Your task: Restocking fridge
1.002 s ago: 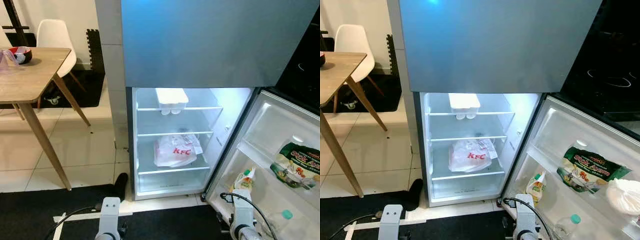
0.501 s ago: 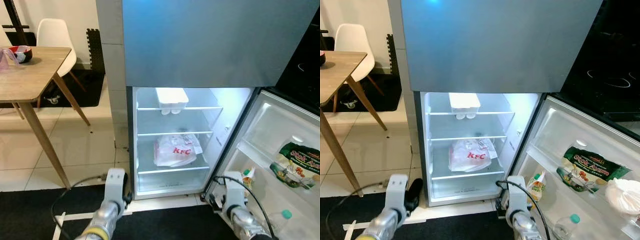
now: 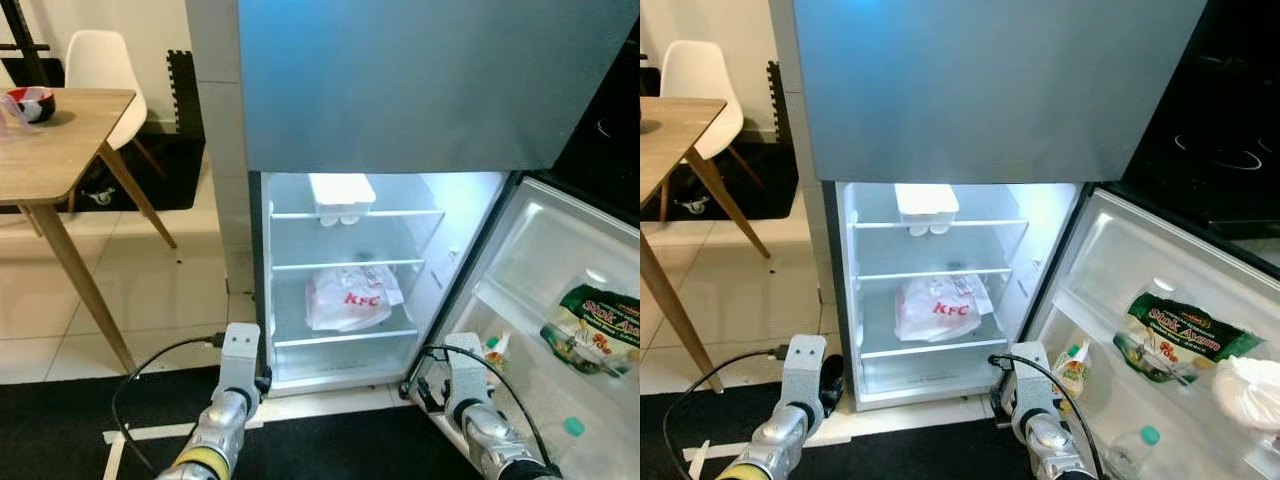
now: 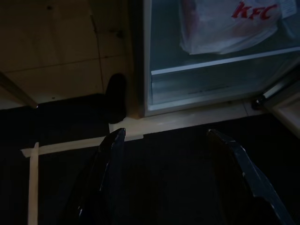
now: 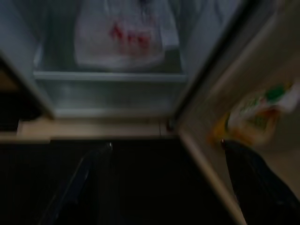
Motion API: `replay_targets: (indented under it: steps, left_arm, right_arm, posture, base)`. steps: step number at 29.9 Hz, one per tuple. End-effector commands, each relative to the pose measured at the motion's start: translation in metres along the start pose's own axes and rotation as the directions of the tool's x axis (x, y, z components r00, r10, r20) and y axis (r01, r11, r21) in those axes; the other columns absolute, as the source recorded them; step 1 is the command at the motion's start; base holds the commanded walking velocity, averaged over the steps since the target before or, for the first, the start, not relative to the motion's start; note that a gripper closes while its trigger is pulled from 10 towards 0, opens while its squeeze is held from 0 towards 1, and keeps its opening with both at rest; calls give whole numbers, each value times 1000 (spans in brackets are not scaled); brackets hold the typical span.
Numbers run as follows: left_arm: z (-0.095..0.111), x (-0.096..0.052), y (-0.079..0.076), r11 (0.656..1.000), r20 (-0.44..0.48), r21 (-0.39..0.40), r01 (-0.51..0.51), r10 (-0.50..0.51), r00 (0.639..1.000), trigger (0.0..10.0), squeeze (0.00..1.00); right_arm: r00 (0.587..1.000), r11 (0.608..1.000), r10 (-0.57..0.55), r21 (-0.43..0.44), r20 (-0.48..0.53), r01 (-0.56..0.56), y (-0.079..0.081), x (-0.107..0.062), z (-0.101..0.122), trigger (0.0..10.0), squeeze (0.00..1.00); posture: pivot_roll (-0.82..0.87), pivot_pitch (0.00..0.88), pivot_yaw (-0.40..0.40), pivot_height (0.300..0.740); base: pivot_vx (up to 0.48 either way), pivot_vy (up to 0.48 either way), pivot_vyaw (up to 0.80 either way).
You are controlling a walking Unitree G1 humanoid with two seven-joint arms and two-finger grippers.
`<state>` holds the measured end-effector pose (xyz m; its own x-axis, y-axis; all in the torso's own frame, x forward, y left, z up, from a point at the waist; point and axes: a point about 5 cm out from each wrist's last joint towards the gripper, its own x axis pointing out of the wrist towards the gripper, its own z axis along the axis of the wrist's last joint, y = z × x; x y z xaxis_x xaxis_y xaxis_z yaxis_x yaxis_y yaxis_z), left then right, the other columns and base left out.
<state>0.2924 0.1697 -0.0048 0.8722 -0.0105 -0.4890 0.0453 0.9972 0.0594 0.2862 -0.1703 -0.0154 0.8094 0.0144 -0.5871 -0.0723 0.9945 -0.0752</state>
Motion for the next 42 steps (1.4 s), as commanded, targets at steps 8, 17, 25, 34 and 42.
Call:
replay_targets:
  steps: [8, 17, 25, 34, 42]
  left_arm:
    - [-6, -7, -6, 1000, 77, 12, 27, -28, 997, 10000, 0]
    - [-33, -19, 6, 998, 39, -55, 7, -5, 999, 10000, 129]
    - [-48, -24, 13, 999, -36, -39, -33, 31, 999, 10000, 0]
    - [-42, -19, 11, 1000, -47, 20, 14, -13, 999, 10000, 0]
    - [-40, -19, 23, 999, -57, 39, 11, -9, 998, 10000, 0]
  right_arm:
    - [999, 999, -28, 43, 43, 26, -15, -7, -12, 10000, 0]
    - [996, 990, -47, 130, -75, 56, -24, -19, -52, 10000, 0]
    - [984, 990, -125, 50, -127, 132, -31, -25, -67, 10000, 0]
    - [981, 968, -106, 210, -165, 140, -26, -26, -74, 10000, 0]
    - [979, 959, -91, 248, -180, 134, -15, -27, -79, 10000, 0]
  posture:
    - [28, 0, -105, 738]
    - [26, 0, -101, 738]
    - [33, 0, -108, 738]
    - [47, 0, -87, 738]
    - [77, 0, -30, 738]
  base:
    - [0, 0, 0]
    - [0, 0, 0]
    - [0, 0, 0]
    - [0, 0, 0]
    - [0, 0, 0]
